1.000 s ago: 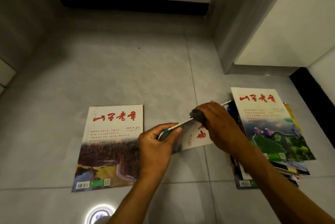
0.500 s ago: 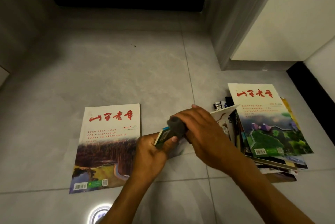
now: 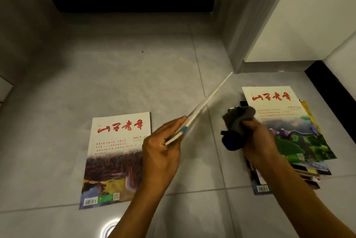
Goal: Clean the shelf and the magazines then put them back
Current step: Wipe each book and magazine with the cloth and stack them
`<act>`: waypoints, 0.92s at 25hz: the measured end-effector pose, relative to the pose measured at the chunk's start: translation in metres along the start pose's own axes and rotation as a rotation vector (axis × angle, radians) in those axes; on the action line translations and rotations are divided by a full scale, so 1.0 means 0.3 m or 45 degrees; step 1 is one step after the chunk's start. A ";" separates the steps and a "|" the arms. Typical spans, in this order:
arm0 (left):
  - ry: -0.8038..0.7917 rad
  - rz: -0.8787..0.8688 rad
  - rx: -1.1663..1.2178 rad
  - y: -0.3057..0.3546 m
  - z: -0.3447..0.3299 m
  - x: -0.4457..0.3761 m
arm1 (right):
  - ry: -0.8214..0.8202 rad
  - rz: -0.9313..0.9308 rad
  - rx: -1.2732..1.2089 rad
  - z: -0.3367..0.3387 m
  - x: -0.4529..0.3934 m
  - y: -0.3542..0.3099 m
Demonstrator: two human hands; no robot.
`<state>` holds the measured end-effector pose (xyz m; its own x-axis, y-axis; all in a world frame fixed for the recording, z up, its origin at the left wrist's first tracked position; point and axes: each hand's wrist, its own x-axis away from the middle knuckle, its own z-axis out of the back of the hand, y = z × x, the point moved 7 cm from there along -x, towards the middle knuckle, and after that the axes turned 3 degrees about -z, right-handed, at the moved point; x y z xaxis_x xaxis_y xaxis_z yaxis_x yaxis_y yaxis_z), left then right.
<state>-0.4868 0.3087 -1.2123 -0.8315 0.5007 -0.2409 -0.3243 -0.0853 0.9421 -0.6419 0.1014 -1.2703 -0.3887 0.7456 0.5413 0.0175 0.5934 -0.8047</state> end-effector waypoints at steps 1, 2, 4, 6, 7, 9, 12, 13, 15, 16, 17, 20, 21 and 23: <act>-0.078 -0.174 -0.113 0.019 -0.036 0.010 | -0.143 -0.120 -0.225 -0.072 0.067 0.026; -0.185 -0.357 -0.288 0.032 -0.085 0.035 | -0.227 -0.174 -0.324 -0.134 0.109 0.020; -0.444 -0.615 -0.645 0.013 -0.175 0.087 | -0.206 -0.196 -0.204 -0.194 0.112 0.005; -0.810 -0.454 -0.709 -0.035 -0.223 0.096 | -0.179 -0.170 0.133 -0.205 0.061 0.007; -1.013 -0.284 -0.571 -0.052 -0.231 0.106 | -0.173 -0.184 0.284 -0.199 0.049 0.014; -0.944 0.176 -0.072 -0.076 -0.195 0.094 | -0.178 -0.227 0.310 -0.172 0.042 0.043; -0.298 1.120 0.529 -0.225 -0.112 0.126 | -0.328 -0.407 0.107 -0.153 0.068 0.107; -0.331 1.382 0.741 -0.257 -0.131 0.171 | -0.370 -0.440 0.068 -0.145 0.071 0.113; -0.320 1.518 0.857 -0.308 -0.128 0.213 | -0.362 -0.439 0.170 -0.098 0.040 0.129; -0.234 1.435 0.726 -0.360 -0.110 0.213 | -0.310 -0.374 0.343 -0.066 0.014 0.134; -0.155 1.317 0.553 -0.398 -0.097 0.211 | -0.218 -0.251 0.568 -0.030 -0.007 0.128; -0.266 1.051 0.055 -0.440 -0.141 0.228 | 0.102 0.324 1.183 0.037 -0.048 0.101; -0.298 1.022 -0.028 -0.449 -0.158 0.237 | 0.151 0.512 1.330 0.037 -0.047 0.106; -0.262 1.034 -0.068 -0.496 -0.162 0.243 | 0.188 0.713 1.499 0.029 -0.061 0.130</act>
<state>-0.5209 0.3161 -1.3814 -0.7184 0.4129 0.5598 0.3143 -0.5252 0.7908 -0.6420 0.1082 -1.3138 -0.4859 0.8736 0.0272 -0.6963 -0.3680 -0.6162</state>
